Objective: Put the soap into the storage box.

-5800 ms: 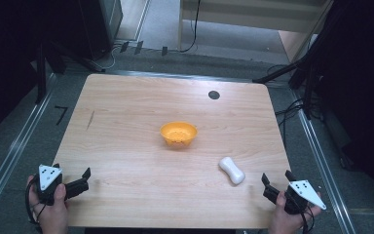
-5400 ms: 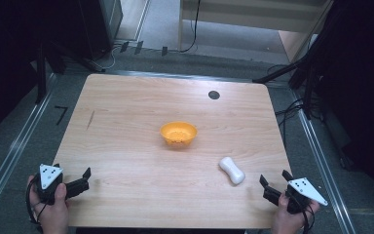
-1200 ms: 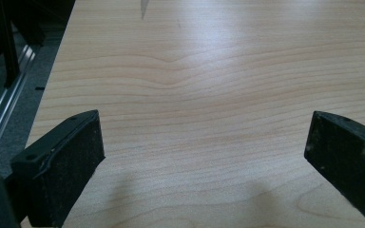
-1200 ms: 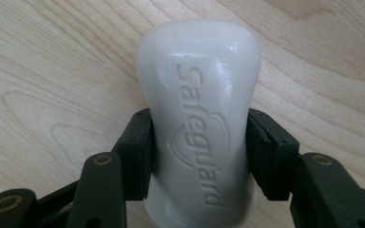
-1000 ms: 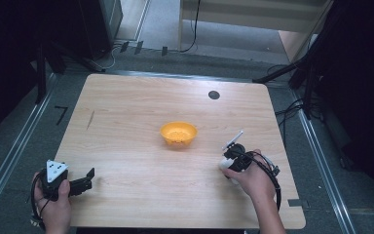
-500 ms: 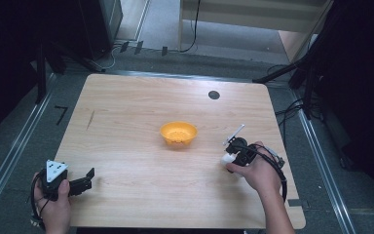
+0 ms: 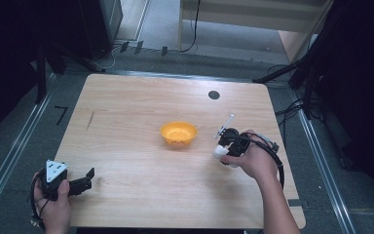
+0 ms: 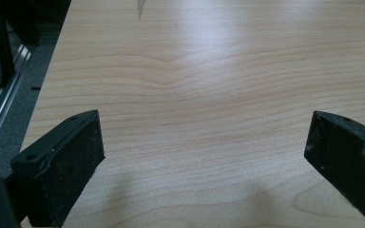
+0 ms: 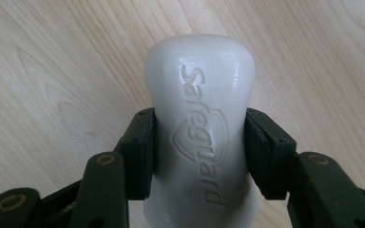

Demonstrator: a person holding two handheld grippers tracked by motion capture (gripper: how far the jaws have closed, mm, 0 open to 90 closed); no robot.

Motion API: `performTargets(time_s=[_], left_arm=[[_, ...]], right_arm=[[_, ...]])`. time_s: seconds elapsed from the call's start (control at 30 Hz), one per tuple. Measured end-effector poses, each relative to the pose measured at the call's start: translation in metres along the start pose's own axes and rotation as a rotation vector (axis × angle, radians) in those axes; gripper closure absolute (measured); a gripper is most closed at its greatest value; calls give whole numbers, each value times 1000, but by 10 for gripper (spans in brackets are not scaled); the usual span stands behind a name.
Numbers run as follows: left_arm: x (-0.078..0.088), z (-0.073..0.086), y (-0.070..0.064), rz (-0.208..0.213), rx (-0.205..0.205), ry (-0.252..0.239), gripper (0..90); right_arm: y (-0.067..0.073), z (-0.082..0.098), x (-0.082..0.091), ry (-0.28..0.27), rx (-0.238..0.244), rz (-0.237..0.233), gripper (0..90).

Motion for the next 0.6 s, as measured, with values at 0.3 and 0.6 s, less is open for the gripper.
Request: performTargets(time_s=[0.3, 0.6], left_arm=[[0, 0, 0, 6, 3, -3, 0], [1, 0, -1, 12, 2, -7, 0]], right_arm=[[-2, -26, 5, -22, 100, -13, 505], [0, -52, 10, -79, 203, -26, 506]])
Point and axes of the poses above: each handheld gripper's, and its own axes: x roughly backward along the jaws, z roughly out of its underside, y roughly to its left, the point moved 9 cm from there along -x, roughly forward along the jaws, and after that the axes turned 4 degrees about z, right-handed, at the moved point
